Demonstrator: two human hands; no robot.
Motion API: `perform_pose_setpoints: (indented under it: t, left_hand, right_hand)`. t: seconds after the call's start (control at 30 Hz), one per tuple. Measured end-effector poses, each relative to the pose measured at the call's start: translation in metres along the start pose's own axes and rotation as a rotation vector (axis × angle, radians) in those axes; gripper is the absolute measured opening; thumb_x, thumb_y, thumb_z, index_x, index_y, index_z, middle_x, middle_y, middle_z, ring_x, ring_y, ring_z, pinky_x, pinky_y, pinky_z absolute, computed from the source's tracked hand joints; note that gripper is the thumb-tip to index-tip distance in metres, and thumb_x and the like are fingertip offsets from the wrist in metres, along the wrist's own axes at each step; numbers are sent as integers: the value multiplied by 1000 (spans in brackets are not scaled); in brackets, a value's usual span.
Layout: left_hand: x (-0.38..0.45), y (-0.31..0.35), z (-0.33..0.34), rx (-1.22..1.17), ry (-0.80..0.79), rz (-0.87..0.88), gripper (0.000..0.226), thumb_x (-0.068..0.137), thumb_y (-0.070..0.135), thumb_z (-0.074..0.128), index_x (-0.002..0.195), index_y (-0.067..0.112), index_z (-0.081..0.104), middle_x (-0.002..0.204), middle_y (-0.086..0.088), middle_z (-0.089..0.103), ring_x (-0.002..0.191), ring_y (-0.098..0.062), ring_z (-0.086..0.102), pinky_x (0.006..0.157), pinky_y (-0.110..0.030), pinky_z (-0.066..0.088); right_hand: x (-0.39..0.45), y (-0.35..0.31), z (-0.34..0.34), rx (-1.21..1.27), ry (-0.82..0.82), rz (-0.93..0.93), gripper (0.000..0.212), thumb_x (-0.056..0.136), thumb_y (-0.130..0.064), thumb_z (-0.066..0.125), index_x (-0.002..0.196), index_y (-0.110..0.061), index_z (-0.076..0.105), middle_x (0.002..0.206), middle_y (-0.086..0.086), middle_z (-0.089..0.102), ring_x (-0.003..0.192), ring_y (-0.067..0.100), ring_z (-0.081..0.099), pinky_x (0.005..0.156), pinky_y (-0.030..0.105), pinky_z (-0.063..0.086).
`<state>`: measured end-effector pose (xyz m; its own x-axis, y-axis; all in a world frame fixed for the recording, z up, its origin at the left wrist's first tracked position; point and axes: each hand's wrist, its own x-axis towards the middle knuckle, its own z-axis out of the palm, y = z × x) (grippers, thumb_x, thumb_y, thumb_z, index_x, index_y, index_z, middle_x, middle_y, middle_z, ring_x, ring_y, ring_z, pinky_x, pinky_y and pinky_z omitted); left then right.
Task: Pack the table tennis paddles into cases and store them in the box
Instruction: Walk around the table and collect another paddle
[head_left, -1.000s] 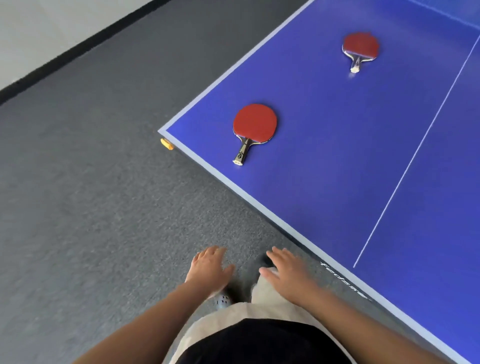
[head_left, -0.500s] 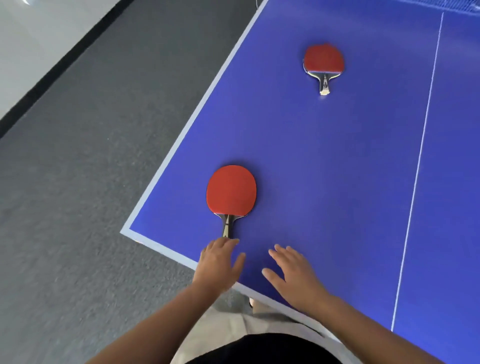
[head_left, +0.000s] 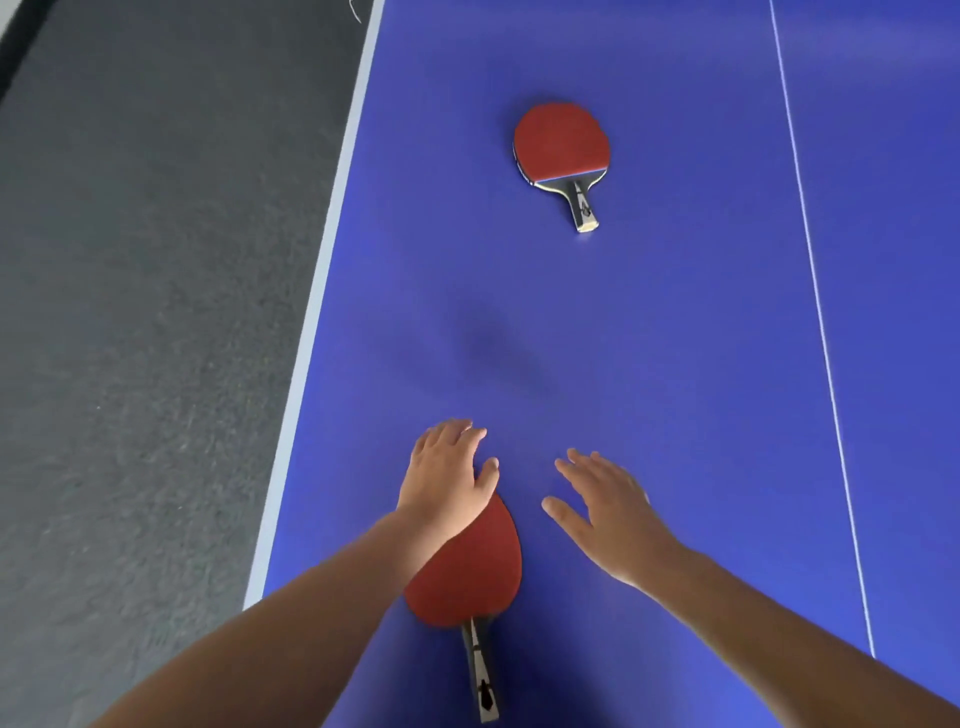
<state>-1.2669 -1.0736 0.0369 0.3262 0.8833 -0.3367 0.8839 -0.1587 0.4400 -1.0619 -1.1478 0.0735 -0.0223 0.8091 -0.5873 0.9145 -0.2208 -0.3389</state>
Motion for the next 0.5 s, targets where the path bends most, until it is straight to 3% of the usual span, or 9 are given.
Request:
perform_pose_setpoints:
  t: [0.07,0.2,0.5]
  left_hand:
    - [39,-4,-3,44,-10,45,54,99,39,46,148,15,39,160,-4,28,151,-22,15,123,-38,8]
    - [116,-4,-10,88,28,60,62,101,41,38,155,16,20,166,-2,7,153,-20,-6,123,-41,-3]
    - [254,0,-28,223,171,52,71,100,52,28,157,12,13,166,-6,5,153,-24,-6,122,-50,-3]
  right_hand:
    - [27,-4,-18,8,18,14,102,72,-85,0,153,-28,26,162,-7,18,150,17,10,120,35,9]
    - [89,-5,-59,-22,79,24,65,98,-59,32,154,-26,25,162,-6,17,150,17,8,120,34,7]
    - [231,-6,-150,-107,255,-16,65,98,-56,38,151,-21,31,160,3,24,148,23,16,117,42,20]
